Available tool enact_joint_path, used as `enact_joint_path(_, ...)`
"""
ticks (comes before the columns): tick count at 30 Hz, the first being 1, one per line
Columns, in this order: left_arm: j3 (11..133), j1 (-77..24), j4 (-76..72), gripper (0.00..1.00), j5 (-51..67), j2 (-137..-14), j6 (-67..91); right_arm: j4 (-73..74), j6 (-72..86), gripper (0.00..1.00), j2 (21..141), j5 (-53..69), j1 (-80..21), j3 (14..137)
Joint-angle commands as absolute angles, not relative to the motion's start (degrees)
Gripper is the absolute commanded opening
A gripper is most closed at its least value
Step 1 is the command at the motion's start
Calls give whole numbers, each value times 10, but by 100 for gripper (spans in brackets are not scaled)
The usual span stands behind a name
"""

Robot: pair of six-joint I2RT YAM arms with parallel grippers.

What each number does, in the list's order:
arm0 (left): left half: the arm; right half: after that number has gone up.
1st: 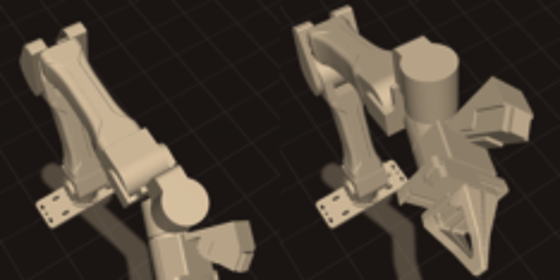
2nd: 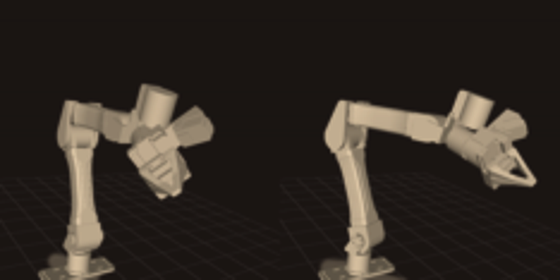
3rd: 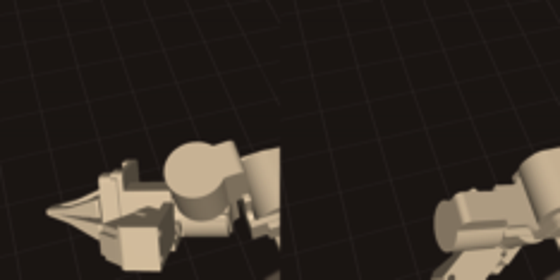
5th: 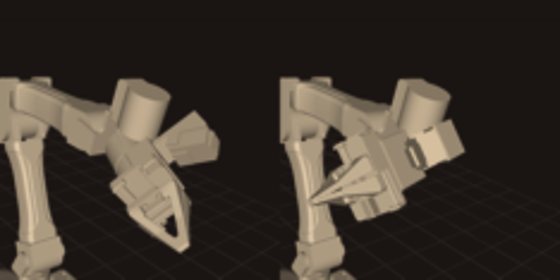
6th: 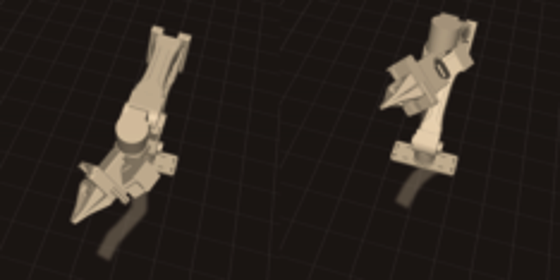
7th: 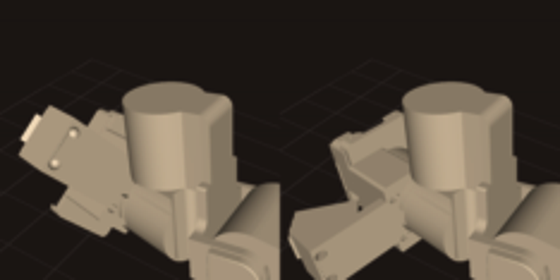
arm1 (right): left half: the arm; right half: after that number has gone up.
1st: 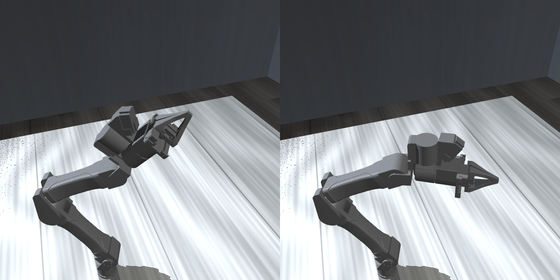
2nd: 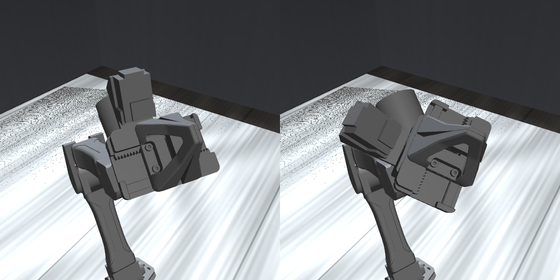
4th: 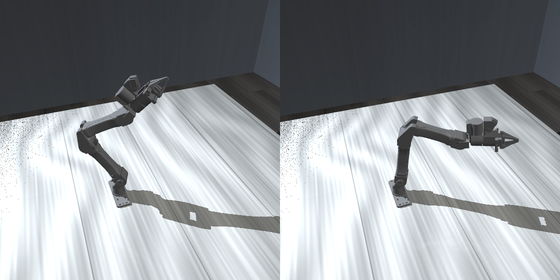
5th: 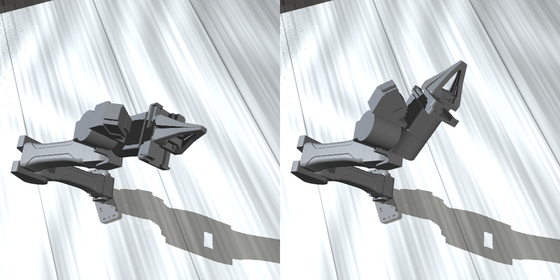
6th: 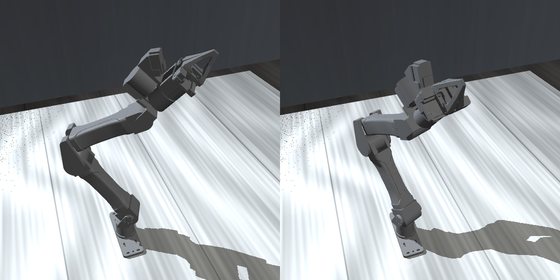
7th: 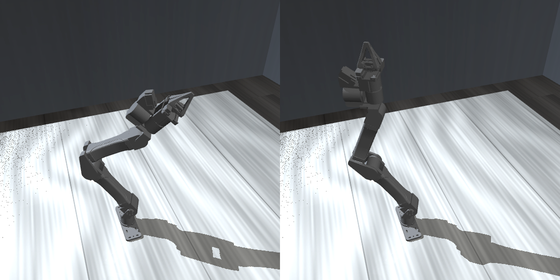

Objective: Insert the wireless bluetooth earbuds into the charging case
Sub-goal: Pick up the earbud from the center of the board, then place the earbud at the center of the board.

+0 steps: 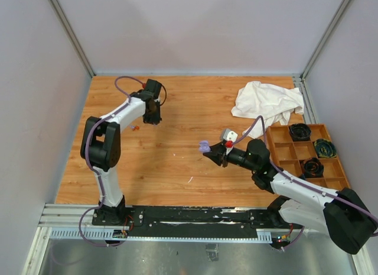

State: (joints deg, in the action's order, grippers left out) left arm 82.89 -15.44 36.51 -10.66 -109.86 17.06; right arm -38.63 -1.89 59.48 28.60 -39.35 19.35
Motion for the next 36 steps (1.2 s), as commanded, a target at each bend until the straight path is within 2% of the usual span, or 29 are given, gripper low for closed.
enact_joint_path(1, 786, -222, 348, 23, -97, -1059, 151, -391, -33, 13, 573, 265, -406, 210)
enact_joint_path(17, 654, -383, 312, 25, -123, -1034, 165, -361, -39, 13, 531, 227, -405, 177)
enact_joint_path(27, 622, -392, 323, 50, -184, -1021, 212, -373, -37, 13, 542, 233, -406, 174)
enact_joint_path(36, 626, -392, 353, 53, -239, -1017, 226, -377, -35, 13, 548, 238, -405, 175)
